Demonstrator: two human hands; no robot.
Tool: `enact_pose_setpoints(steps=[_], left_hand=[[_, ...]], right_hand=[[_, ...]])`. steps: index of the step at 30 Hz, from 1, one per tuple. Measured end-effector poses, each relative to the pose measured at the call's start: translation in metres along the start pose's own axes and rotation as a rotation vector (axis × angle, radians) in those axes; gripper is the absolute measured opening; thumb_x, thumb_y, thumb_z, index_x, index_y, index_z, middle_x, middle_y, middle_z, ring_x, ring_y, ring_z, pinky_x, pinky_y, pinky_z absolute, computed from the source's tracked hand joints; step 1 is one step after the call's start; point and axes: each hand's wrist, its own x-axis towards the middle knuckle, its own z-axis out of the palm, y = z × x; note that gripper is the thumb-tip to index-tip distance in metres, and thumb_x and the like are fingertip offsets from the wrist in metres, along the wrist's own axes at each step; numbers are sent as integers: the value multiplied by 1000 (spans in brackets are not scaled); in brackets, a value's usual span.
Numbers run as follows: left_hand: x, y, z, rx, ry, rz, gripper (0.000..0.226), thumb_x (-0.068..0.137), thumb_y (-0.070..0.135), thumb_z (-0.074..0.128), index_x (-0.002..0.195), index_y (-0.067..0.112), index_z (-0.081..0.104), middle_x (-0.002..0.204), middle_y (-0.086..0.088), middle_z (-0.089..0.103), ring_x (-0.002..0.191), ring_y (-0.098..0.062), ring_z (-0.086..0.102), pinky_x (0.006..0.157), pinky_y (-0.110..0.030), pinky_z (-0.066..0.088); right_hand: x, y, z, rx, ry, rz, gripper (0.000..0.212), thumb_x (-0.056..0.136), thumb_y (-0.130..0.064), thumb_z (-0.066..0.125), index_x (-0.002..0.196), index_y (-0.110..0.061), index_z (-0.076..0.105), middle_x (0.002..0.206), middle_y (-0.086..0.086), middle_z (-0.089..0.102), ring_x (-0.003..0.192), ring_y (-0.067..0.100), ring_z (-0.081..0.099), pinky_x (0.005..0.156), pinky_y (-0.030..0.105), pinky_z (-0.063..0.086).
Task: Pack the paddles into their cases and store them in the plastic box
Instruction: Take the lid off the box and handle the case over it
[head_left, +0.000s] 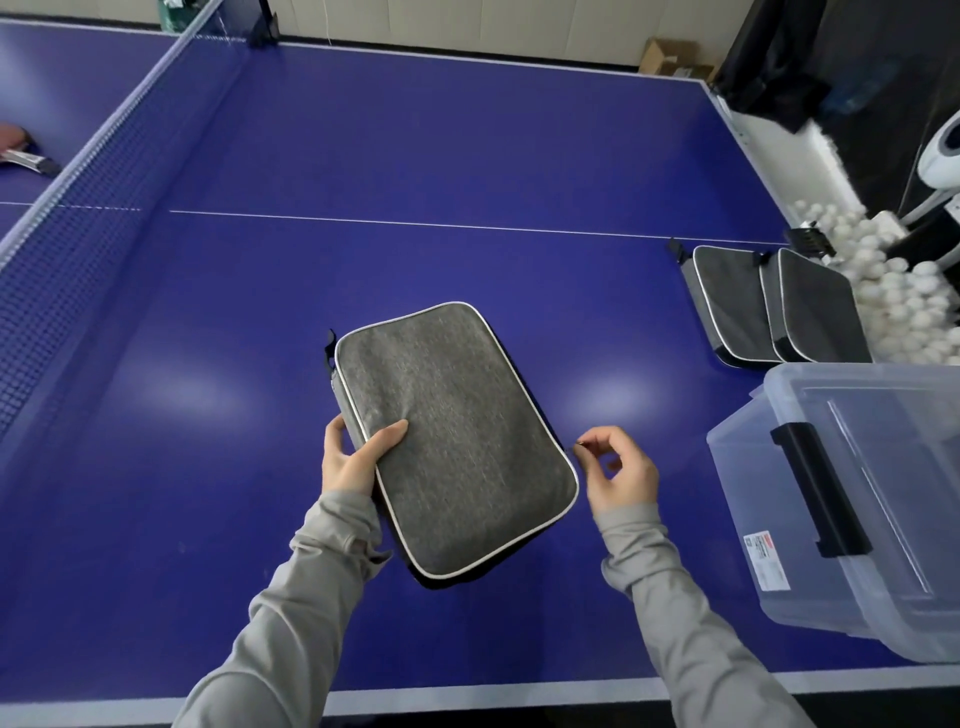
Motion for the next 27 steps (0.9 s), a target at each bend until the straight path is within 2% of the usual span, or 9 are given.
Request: enact_pose_setpoints(steps=[7,9,12,15,19,22,27], left_hand=[[-7,11,-3,67,-125,90,80,39,36,82,112,24,53,99,-5,66,86,-26,66,78,-43,55],[-11,14,-5,90,-179,105,76,39,35,82,109,25,54,98,-4,66,84,-24,67,77,-43,55],[-15,17,-6,97,-244,123,69,39,32,81,103,30,55,91,-1,69,76,-20,69,71,-40,57],[-18,18,-7,110,-301,138,72,41,30,82,107,27,53,92,-6,69,75,-22,69,68,-39,58],[-18,18,-10,144,-354,166,75,43,27,83,111,25,51,90,-6,71,76,-24,70,63,-36,57],[-17,19,-14,182,-397,172,76,44,27,85,112,27,50,89,-5,73,78,-27,70,64,-36,57],[-18,18,-20,231,-481,178,82,37,38,94,108,32,53,94,-7,73,81,-29,71,65,-36,57]], right_hand=[[19,-11,6,17,-141,-42,12,78,2,68,77,-9,62,68,-18,57,62,-2,52,63,14,40],[24,-16,7,17,-150,-68,11,77,2,68,77,-7,63,67,-16,57,60,-1,53,64,15,42],[30,-19,7,3,-159,-104,9,78,2,68,78,-6,63,67,-17,56,62,-2,56,64,8,41],[34,-22,8,5,-159,-102,8,78,3,67,78,-4,63,67,-10,57,62,0,53,62,3,40],[37,-27,9,-4,-162,-83,6,78,3,66,80,-2,62,69,-3,59,61,11,53,60,1,40],[41,-30,8,-2,-171,-78,6,78,3,66,80,-1,62,70,0,60,61,12,54,60,1,40],[48,-34,5,-6,-208,-57,7,79,3,65,82,-2,61,72,3,61,64,17,55,65,14,46]])
